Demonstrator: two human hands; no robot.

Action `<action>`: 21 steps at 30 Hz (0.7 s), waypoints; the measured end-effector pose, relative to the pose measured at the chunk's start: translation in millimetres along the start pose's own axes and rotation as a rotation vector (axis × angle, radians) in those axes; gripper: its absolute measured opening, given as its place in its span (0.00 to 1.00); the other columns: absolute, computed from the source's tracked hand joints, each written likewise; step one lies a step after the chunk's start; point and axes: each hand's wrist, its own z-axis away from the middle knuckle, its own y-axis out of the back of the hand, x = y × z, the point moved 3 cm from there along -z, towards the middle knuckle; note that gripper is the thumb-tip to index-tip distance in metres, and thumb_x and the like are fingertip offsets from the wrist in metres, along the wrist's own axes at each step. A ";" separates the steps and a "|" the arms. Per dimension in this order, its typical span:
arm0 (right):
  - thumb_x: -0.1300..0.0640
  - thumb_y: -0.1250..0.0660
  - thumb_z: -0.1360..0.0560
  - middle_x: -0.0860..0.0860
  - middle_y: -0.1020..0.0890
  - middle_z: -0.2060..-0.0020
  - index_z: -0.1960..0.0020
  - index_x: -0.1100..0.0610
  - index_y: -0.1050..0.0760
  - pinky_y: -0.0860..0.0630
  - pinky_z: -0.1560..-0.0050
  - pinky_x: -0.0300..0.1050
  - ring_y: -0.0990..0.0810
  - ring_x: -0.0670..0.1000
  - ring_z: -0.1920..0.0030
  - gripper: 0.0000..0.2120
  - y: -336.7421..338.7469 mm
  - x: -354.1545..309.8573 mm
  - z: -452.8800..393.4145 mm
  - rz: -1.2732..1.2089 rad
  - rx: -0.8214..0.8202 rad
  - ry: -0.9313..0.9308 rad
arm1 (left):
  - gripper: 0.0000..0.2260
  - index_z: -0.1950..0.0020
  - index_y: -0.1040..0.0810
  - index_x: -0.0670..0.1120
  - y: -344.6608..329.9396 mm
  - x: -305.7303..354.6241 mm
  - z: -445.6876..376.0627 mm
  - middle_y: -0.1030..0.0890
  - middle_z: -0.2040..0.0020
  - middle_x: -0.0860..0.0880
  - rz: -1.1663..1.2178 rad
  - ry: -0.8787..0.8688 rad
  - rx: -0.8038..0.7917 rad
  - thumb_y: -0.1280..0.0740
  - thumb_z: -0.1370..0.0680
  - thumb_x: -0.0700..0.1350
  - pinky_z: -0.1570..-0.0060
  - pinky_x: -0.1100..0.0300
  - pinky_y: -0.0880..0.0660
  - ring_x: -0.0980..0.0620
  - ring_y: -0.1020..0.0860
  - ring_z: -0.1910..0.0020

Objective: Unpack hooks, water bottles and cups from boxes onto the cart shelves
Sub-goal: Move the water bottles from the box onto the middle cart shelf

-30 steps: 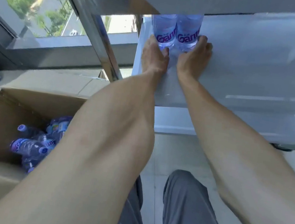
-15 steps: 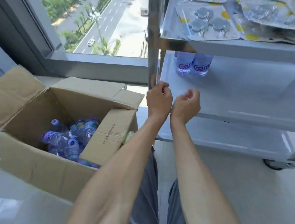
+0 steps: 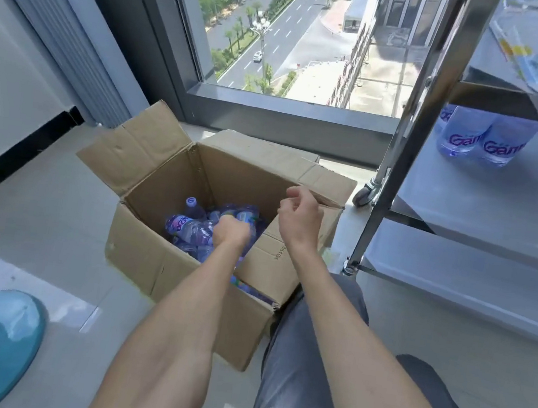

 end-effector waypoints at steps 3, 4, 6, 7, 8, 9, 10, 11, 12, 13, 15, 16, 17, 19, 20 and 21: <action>0.65 0.41 0.25 0.57 0.19 0.45 0.36 0.58 0.25 0.28 0.42 0.46 0.22 0.59 0.42 0.19 -32.8 35.6 8.5 0.157 -0.176 -0.128 | 0.18 0.32 0.28 0.38 -15.2 -40.4 -16.8 0.25 0.33 0.39 -0.271 0.077 -0.169 0.38 0.21 0.42 0.39 0.54 0.29 0.40 0.26 0.33; 0.65 0.42 0.25 0.57 0.20 0.41 0.33 0.57 0.27 0.29 0.41 0.47 0.24 0.59 0.40 0.21 -38.4 49.5 11.5 0.205 -0.227 -0.181 | 0.18 0.32 0.28 0.38 -19.8 -48.2 -20.7 0.25 0.33 0.39 -0.347 0.077 -0.214 0.37 0.21 0.41 0.39 0.54 0.29 0.40 0.26 0.33; 0.64 0.42 0.25 0.57 0.23 0.38 0.30 0.56 0.31 0.28 0.42 0.49 0.25 0.59 0.39 0.24 -45.0 73.4 14.9 0.306 -0.305 -0.273 | 0.17 0.34 0.26 0.38 -28.6 -52.2 -28.0 0.23 0.34 0.39 -0.495 0.010 -0.295 0.37 0.22 0.40 0.39 0.54 0.28 0.41 0.25 0.35; 0.64 0.42 0.26 0.58 0.24 0.38 0.30 0.56 0.31 0.28 0.43 0.49 0.26 0.59 0.40 0.24 -47.2 80.4 14.8 0.342 -0.318 -0.295 | 0.17 0.34 0.25 0.39 -33.2 -50.5 -31.0 0.23 0.35 0.39 -0.570 -0.049 -0.336 0.37 0.22 0.40 0.38 0.53 0.27 0.41 0.25 0.36; 0.64 0.42 0.26 0.58 0.25 0.38 0.31 0.57 0.31 0.29 0.44 0.49 0.26 0.59 0.40 0.24 -49.2 84.2 13.5 0.352 -0.310 -0.304 | 0.19 0.33 0.26 0.41 -38.2 -48.9 -33.5 0.24 0.34 0.40 -0.650 -0.106 -0.387 0.37 0.23 0.39 0.36 0.52 0.27 0.41 0.25 0.35; 0.65 0.42 0.26 0.59 0.26 0.37 0.31 0.57 0.31 0.30 0.45 0.48 0.27 0.59 0.39 0.24 -51.5 86.1 11.4 0.344 -0.290 -0.313 | 0.22 0.29 0.28 0.44 -43.9 -48.5 -35.0 0.26 0.31 0.41 -0.734 -0.154 -0.451 0.36 0.25 0.38 0.34 0.51 0.28 0.42 0.27 0.33; 0.65 0.42 0.26 0.59 0.27 0.37 0.30 0.58 0.31 0.32 0.47 0.46 0.28 0.59 0.39 0.24 -53.6 87.6 9.7 0.333 -0.269 -0.331 | 0.27 0.26 0.32 0.47 -50.4 -50.5 -34.9 0.30 0.28 0.41 -0.826 -0.188 -0.523 0.34 0.26 0.38 0.33 0.49 0.29 0.42 0.30 0.30; 0.66 0.42 0.26 0.59 0.27 0.37 0.31 0.59 0.31 0.33 0.50 0.45 0.28 0.59 0.38 0.23 -55.1 89.5 8.4 0.323 -0.245 -0.357 | 0.32 0.23 0.36 0.49 -56.7 -53.7 -33.6 0.36 0.25 0.40 -0.930 -0.206 -0.584 0.32 0.26 0.39 0.31 0.46 0.31 0.41 0.34 0.27; 0.66 0.42 0.26 0.59 0.27 0.37 0.32 0.60 0.30 0.36 0.51 0.43 0.28 0.59 0.38 0.23 -55.8 91.6 7.2 0.309 -0.216 -0.382 | 0.36 0.22 0.40 0.50 -61.1 -56.1 -32.1 0.42 0.23 0.39 -1.037 -0.211 -0.625 0.29 0.27 0.41 0.30 0.44 0.33 0.39 0.38 0.25; 0.66 0.41 0.26 0.59 0.26 0.37 0.32 0.60 0.30 0.37 0.51 0.42 0.28 0.58 0.38 0.22 -55.9 93.5 6.2 0.286 -0.185 -0.399 | 0.38 0.21 0.41 0.50 -64.4 -57.4 -32.3 0.45 0.23 0.39 -1.122 -0.211 -0.647 0.26 0.28 0.44 0.30 0.42 0.34 0.38 0.41 0.24; 0.67 0.42 0.26 0.58 0.26 0.37 0.33 0.60 0.29 0.38 0.50 0.41 0.28 0.57 0.38 0.21 -55.7 95.4 6.8 0.254 -0.144 -0.394 | 0.41 0.22 0.39 0.49 -66.6 -56.9 -35.6 0.43 0.24 0.39 -1.161 -0.203 -0.659 0.22 0.30 0.48 0.31 0.43 0.32 0.39 0.40 0.25; 0.67 0.42 0.25 0.57 0.26 0.37 0.34 0.60 0.28 0.39 0.50 0.40 0.28 0.56 0.39 0.20 -55.7 95.3 7.8 0.253 -0.139 -0.376 | 0.41 0.23 0.37 0.48 -64.5 -55.2 -37.5 0.40 0.25 0.41 -1.144 -0.189 -0.654 0.21 0.32 0.49 0.32 0.45 0.29 0.41 0.37 0.26; 0.67 0.42 0.25 0.57 0.26 0.37 0.35 0.59 0.27 0.39 0.51 0.37 0.28 0.55 0.41 0.19 -56.2 94.2 8.5 0.252 -0.142 -0.354 | 0.39 0.25 0.33 0.47 -60.7 -53.2 -39.1 0.35 0.26 0.42 -1.127 -0.170 -0.642 0.20 0.33 0.49 0.35 0.47 0.27 0.43 0.33 0.28; 0.67 0.42 0.24 0.56 0.26 0.38 0.37 0.59 0.26 0.42 0.57 0.32 0.30 0.51 0.46 0.17 -55.3 91.1 8.3 0.232 -0.138 -0.324 | 0.37 0.29 0.29 0.45 -53.4 -51.6 -41.4 0.28 0.29 0.46 -1.104 -0.118 -0.627 0.19 0.35 0.51 0.38 0.51 0.24 0.47 0.26 0.33; 0.66 0.42 0.24 0.56 0.25 0.38 0.38 0.59 0.26 0.42 0.58 0.32 0.30 0.50 0.47 0.16 -53.6 90.3 7.2 0.214 -0.120 -0.322 | 0.37 0.29 0.28 0.45 -50.9 -50.9 -40.3 0.27 0.30 0.47 -1.097 -0.093 -0.625 0.19 0.35 0.52 0.38 0.52 0.24 0.48 0.25 0.34; 0.66 0.41 0.24 0.56 0.25 0.39 0.38 0.60 0.25 0.41 0.57 0.32 0.29 0.51 0.47 0.16 -51.4 89.9 6.1 0.199 -0.095 -0.326 | 0.37 0.30 0.28 0.46 -49.6 -50.3 -38.3 0.26 0.30 0.48 -1.083 -0.070 -0.625 0.19 0.35 0.52 0.38 0.51 0.24 0.49 0.25 0.34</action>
